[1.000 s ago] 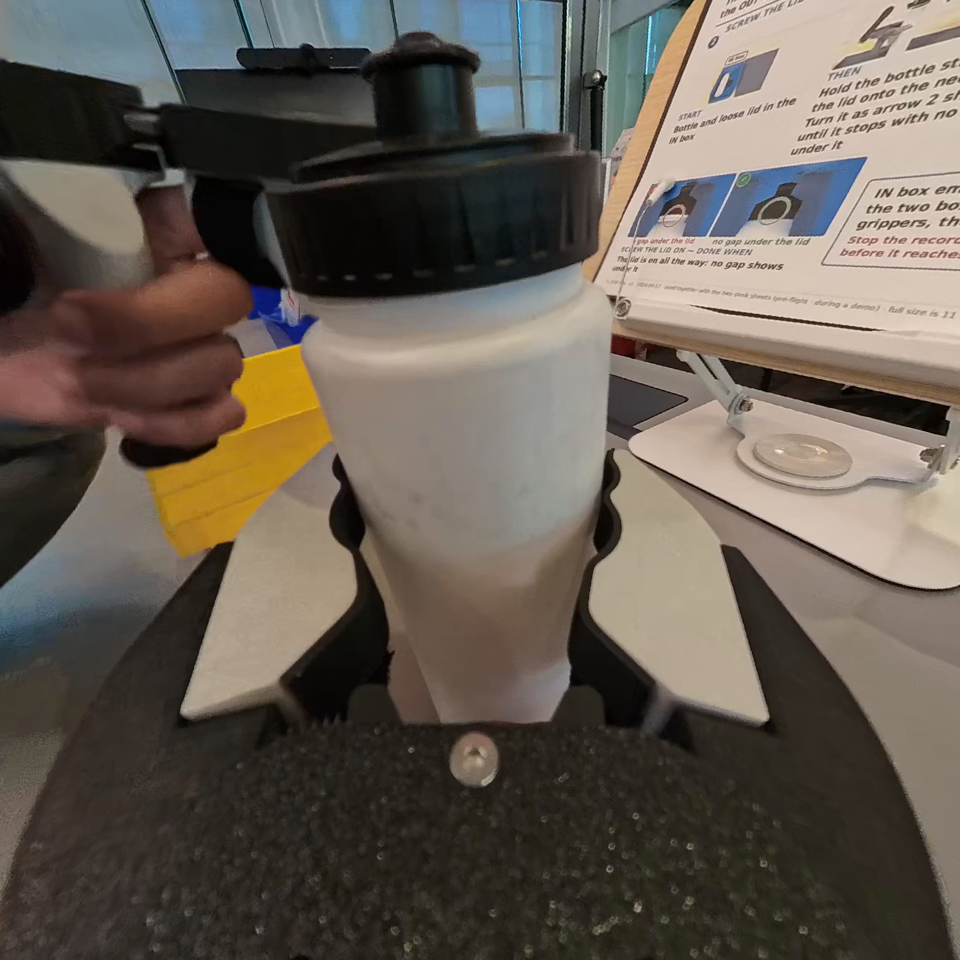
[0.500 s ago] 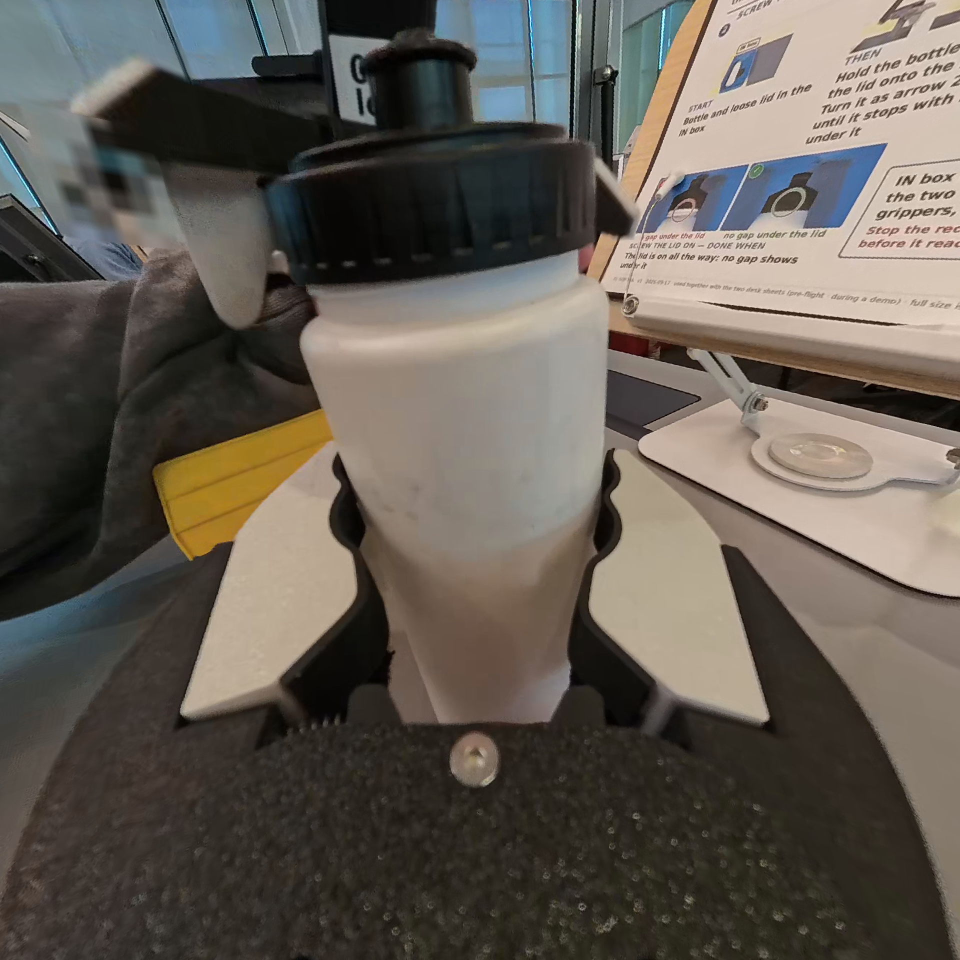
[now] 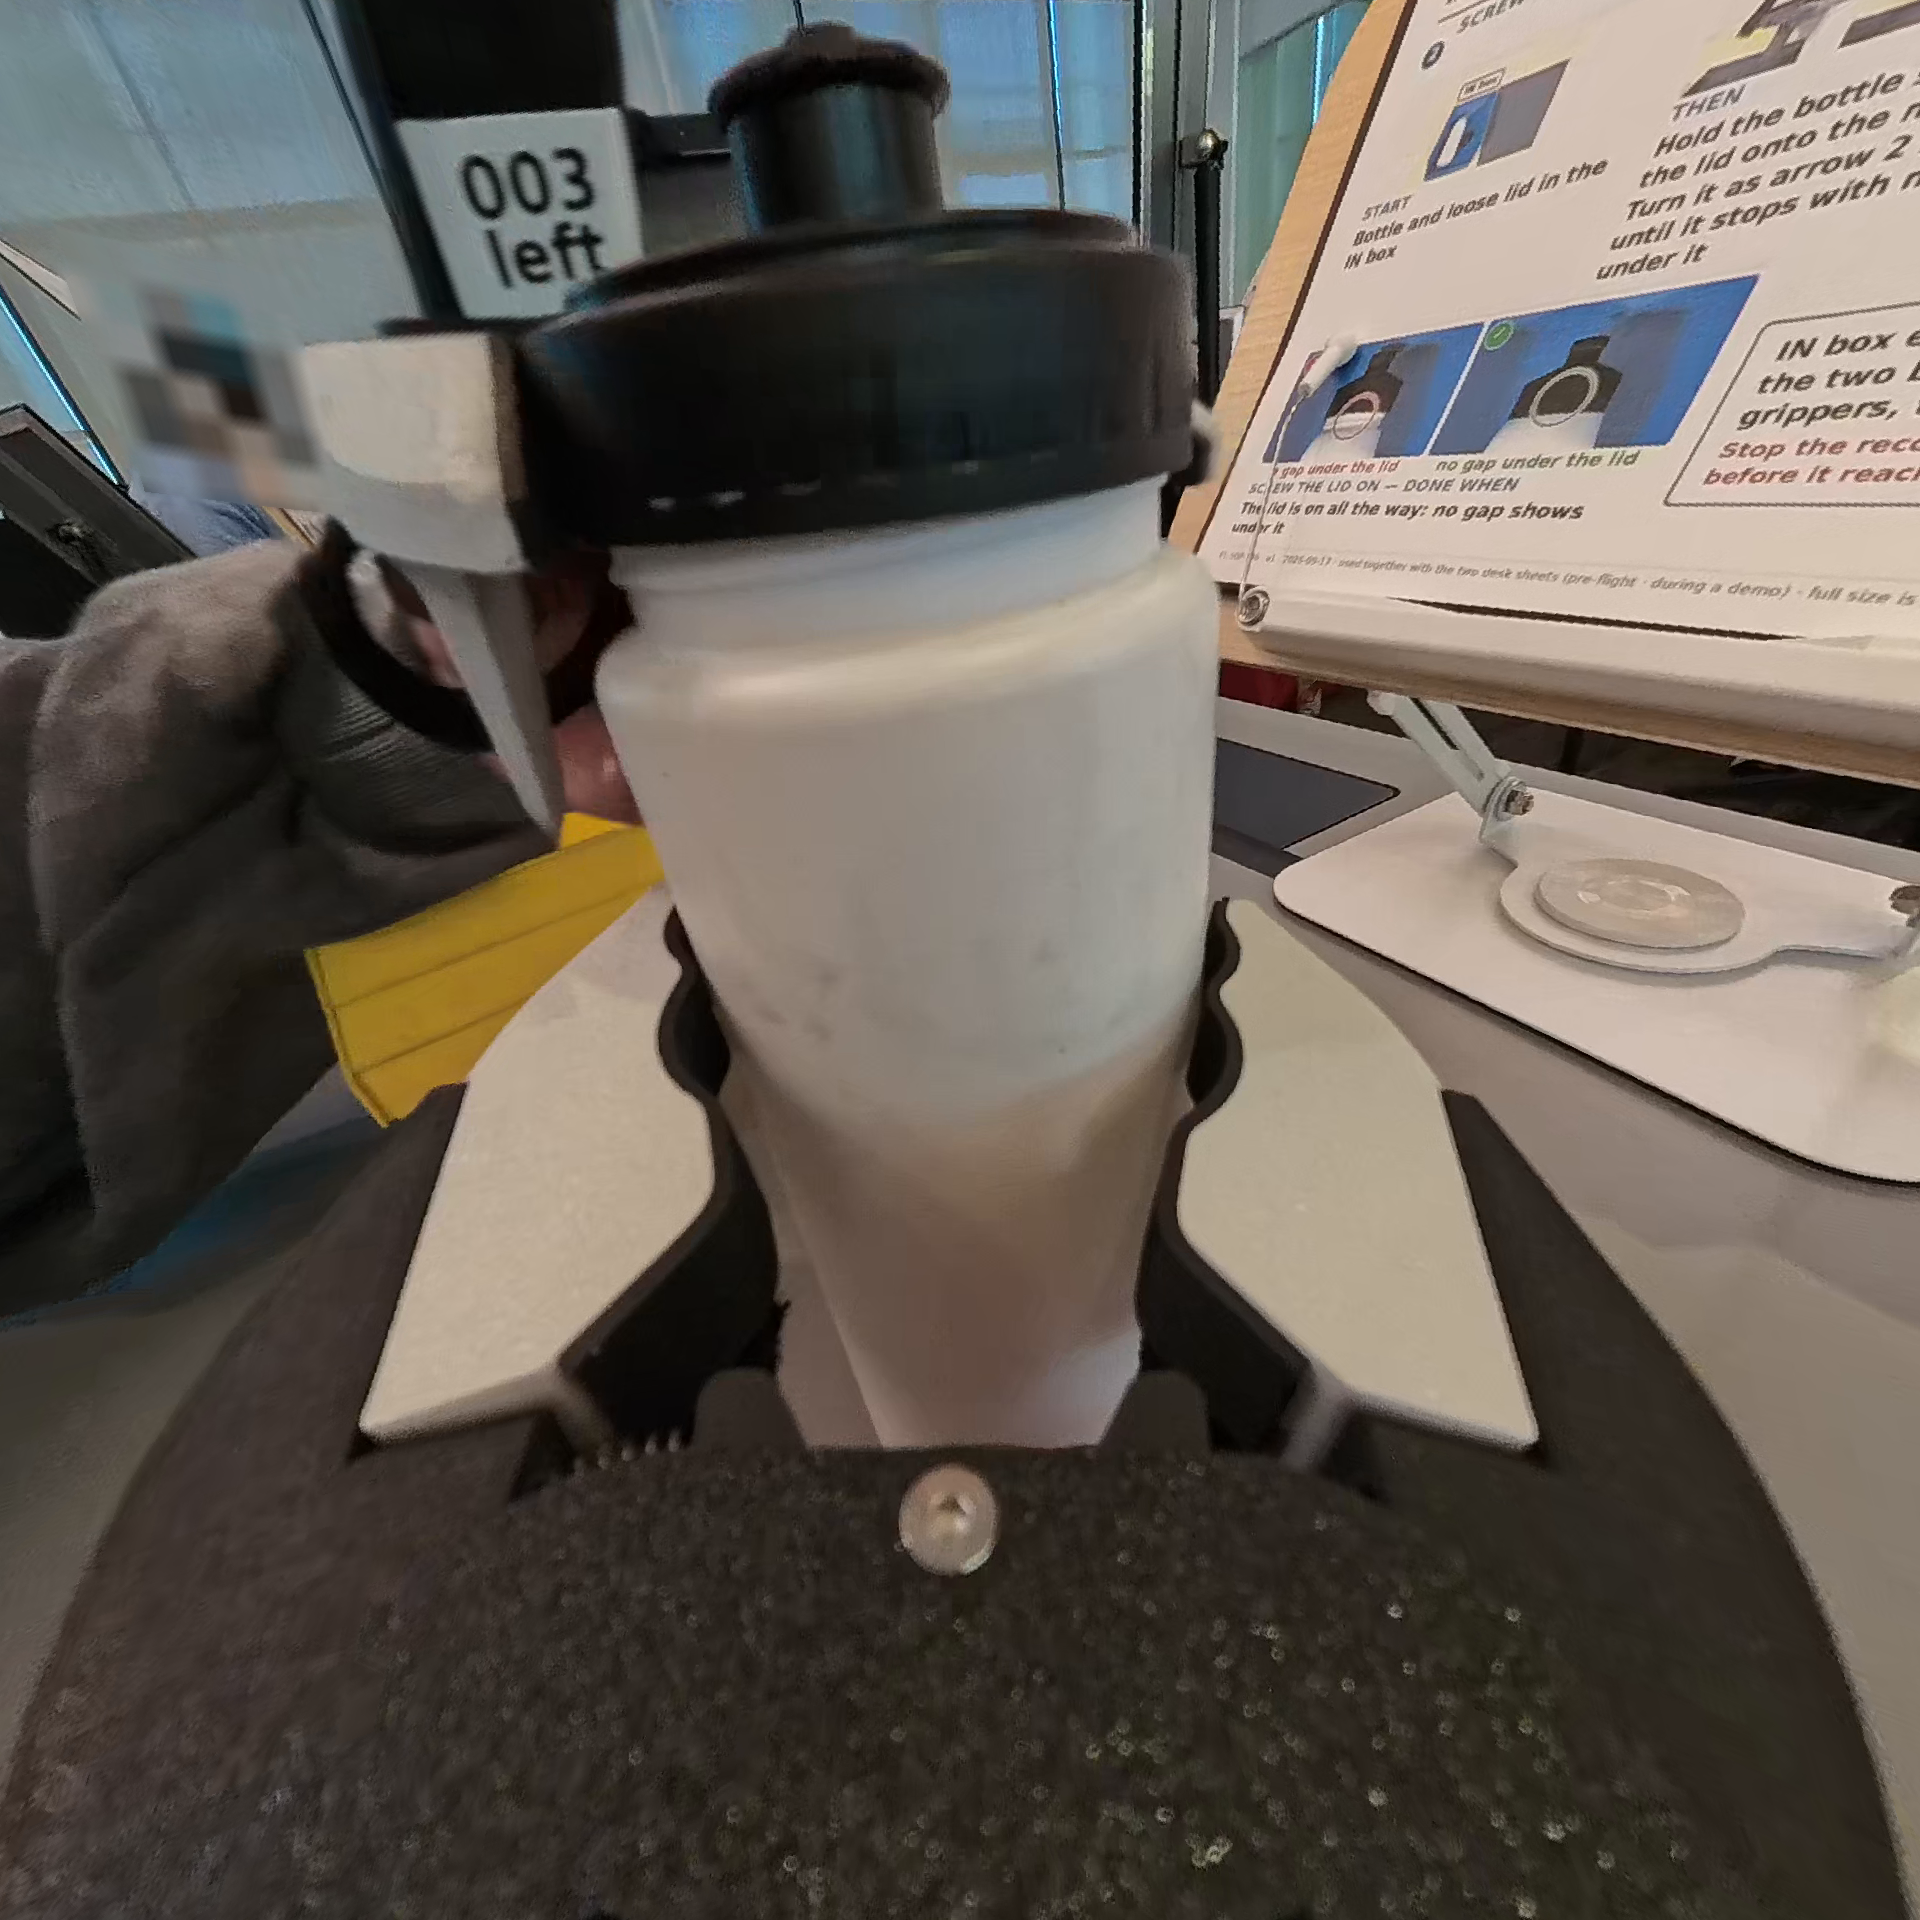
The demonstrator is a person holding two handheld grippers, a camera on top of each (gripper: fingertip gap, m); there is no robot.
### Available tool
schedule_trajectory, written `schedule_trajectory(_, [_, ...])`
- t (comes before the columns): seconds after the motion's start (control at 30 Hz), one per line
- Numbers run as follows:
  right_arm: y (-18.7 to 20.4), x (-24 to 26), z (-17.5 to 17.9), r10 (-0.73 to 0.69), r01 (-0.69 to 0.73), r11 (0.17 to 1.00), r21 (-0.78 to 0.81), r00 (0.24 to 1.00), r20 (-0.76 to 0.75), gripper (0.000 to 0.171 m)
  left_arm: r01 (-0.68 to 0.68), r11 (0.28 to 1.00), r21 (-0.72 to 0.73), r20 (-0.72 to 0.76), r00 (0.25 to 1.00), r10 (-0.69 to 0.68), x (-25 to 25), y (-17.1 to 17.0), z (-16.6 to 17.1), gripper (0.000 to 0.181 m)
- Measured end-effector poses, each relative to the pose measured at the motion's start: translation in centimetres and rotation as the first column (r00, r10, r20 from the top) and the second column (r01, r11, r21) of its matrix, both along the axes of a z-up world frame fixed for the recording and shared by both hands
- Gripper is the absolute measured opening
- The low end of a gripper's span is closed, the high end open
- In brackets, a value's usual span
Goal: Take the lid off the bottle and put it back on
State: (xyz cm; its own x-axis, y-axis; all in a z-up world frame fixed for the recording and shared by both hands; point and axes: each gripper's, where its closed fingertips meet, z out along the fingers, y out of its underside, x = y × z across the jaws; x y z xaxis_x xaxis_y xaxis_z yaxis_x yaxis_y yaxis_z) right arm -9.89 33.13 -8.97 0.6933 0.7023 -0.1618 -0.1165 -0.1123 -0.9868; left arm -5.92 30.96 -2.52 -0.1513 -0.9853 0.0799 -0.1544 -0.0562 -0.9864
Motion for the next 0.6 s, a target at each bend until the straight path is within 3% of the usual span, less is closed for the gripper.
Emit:
schedule_trajectory(0.17, [-0.1,0.1,0.0,-0.011,0.011,1.0,0.001,1.0,0.004,0.089,-0.335,0.942,0.014,-0.034,0.942,0.335,0.1,0.5,0.0,0.075])
schedule_trajectory(0.33, [-0.1,0.0,-0.1,-0.03,0.03,1.0,0.004,0.999,0.023,0.089,-0.649,0.757,0.075,-0.033,0.757,0.652,-0.4,1.0,-0.1,0.075])
schedule_trajectory(0.47, [-0.1,-0.1,-0.1,-0.042,0.041,0.999,0.007,0.999,0.03,0.088,-0.771,0.634,0.057,0.005,0.636,0.772,-0.6,1.2,0.0,0.075])
schedule_trajectory(0.53, [-0.1,-0.1,-0.1,-0.035,0.035,0.999,0.009,0.999,0.028,0.089,-0.754,0.653,0.074,-0.01,0.654,0.757,-0.5,0.9,0.0,0.077])
schedule_trajectory(0.6, [-0.1,-0.1,-0.1,-0.034,0.034,0.999,0.007,0.999,0.029,0.089,-0.644,0.762,0.068,-0.043,0.761,0.647,0.0,-0.3,0.2,0.1])
